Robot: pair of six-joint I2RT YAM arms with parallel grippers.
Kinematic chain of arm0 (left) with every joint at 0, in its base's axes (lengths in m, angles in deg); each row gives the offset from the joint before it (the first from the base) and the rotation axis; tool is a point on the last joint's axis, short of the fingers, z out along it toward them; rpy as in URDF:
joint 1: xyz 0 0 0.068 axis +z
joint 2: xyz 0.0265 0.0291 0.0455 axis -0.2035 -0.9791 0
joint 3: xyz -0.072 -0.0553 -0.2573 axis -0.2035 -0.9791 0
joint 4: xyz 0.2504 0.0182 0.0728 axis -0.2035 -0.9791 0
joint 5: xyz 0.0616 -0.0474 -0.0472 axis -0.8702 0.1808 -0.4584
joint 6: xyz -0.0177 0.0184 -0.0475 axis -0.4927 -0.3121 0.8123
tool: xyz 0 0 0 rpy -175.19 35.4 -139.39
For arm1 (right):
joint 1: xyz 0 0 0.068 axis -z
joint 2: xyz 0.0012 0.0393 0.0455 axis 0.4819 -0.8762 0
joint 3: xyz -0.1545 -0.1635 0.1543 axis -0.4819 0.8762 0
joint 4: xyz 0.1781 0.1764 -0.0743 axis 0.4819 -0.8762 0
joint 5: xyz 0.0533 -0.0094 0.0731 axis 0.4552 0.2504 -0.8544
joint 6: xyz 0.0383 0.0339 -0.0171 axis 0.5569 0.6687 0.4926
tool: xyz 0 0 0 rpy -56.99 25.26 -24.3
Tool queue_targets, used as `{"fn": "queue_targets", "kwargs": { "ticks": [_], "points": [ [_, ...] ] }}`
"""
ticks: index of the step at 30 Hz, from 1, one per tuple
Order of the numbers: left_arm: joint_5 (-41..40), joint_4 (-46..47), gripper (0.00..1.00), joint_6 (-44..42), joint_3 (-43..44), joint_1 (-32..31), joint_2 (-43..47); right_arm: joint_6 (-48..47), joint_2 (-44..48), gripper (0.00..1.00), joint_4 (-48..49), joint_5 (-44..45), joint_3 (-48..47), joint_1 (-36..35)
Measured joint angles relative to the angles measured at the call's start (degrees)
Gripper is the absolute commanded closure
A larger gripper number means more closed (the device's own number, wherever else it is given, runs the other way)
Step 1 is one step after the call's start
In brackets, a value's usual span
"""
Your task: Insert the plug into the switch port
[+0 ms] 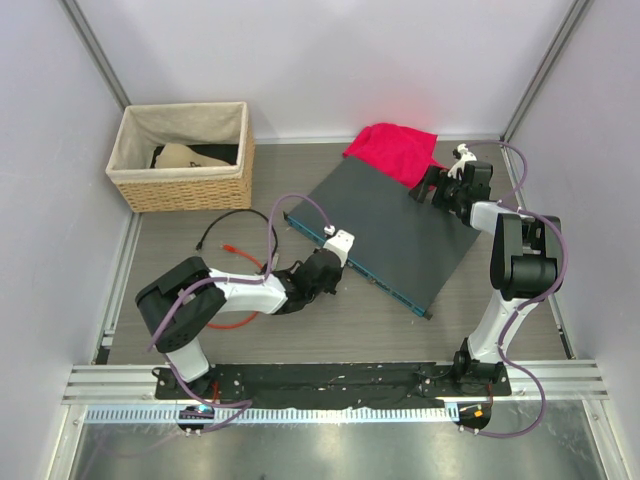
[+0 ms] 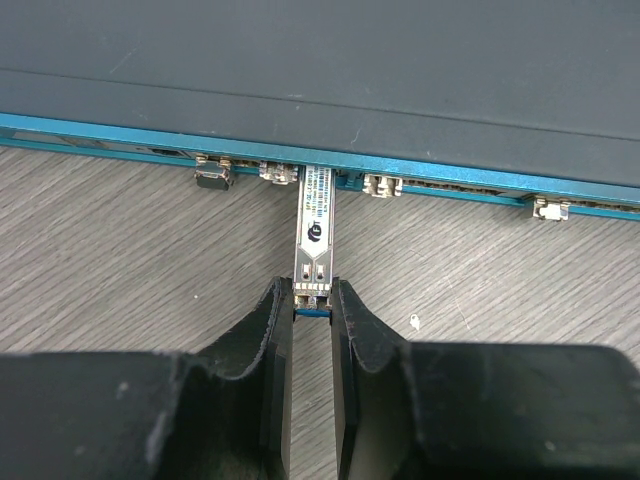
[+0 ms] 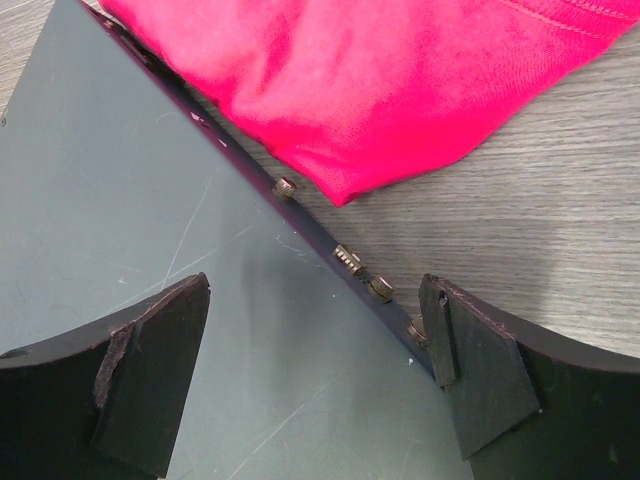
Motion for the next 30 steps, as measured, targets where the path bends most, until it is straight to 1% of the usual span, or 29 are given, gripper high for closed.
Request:
{"fn": "queue_targets", "kwargs": {
  "ticks": [14, 17, 30],
  "points": [
    [0.1, 0.2, 1.0, 0.0, 0.0, -0.2, 0.0, 0.0, 0.0, 0.05, 0.1, 0.0, 0.1, 0.0],
    [-0.2, 2.8, 1.0, -0.2, 0.0, -0.2, 0.3, 0.0, 0.0, 0.05, 0.2, 0.0, 0.1, 0.0],
    [-0.7, 3.3, 1.0, -0.6, 0.0, -0.2, 0.0, 0.0, 0.0, 0.05, 0.2, 0.0, 0.2, 0.0]
  ]
}}
